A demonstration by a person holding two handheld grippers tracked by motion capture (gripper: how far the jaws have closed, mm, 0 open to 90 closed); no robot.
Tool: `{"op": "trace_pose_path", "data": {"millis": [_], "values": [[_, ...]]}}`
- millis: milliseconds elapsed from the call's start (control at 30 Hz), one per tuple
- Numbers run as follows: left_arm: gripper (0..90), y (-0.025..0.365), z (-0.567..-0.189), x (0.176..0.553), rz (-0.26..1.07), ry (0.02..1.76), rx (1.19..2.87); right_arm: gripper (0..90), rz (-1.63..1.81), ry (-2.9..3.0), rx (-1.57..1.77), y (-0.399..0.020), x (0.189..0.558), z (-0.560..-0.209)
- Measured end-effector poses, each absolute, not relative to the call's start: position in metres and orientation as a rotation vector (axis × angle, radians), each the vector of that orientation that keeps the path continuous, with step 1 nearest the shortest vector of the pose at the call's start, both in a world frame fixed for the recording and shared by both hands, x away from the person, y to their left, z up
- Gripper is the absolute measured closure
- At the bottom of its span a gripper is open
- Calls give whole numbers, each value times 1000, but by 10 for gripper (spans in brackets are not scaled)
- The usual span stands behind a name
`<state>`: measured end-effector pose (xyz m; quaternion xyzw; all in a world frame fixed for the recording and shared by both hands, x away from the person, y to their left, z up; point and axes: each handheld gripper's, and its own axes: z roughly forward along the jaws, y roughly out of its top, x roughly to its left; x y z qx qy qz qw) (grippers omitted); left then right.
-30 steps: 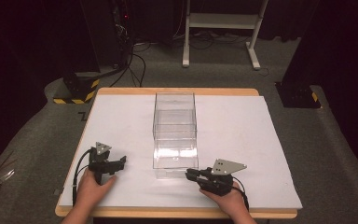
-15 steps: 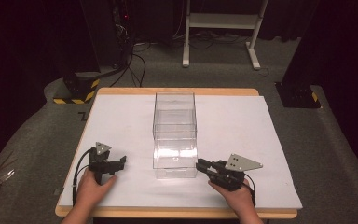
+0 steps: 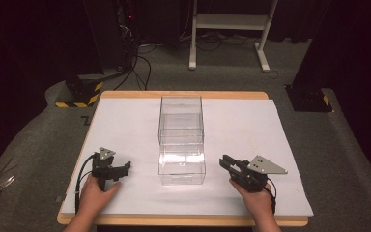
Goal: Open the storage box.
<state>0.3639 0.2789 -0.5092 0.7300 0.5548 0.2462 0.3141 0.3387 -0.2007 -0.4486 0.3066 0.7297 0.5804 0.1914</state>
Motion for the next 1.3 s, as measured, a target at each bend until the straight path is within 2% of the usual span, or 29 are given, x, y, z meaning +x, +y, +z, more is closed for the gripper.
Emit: {"op": "trace_pose_path", "data": {"millis": [433,667,1033,1300], "values": [[139,279,-509,364,649,1463,1925,634,1270,1985,1126,-235,357,-471],[140,279,-509,364,648,1462,1927,593,1140,2023,1201,-235,363,-483],[139,279,-509,364,647,1464,1923,468,930,2127,1348,-232,379,-502],[139,279,-509,364,648,1463,1924,460,923,2127,1359,-232,380,-502]]}}
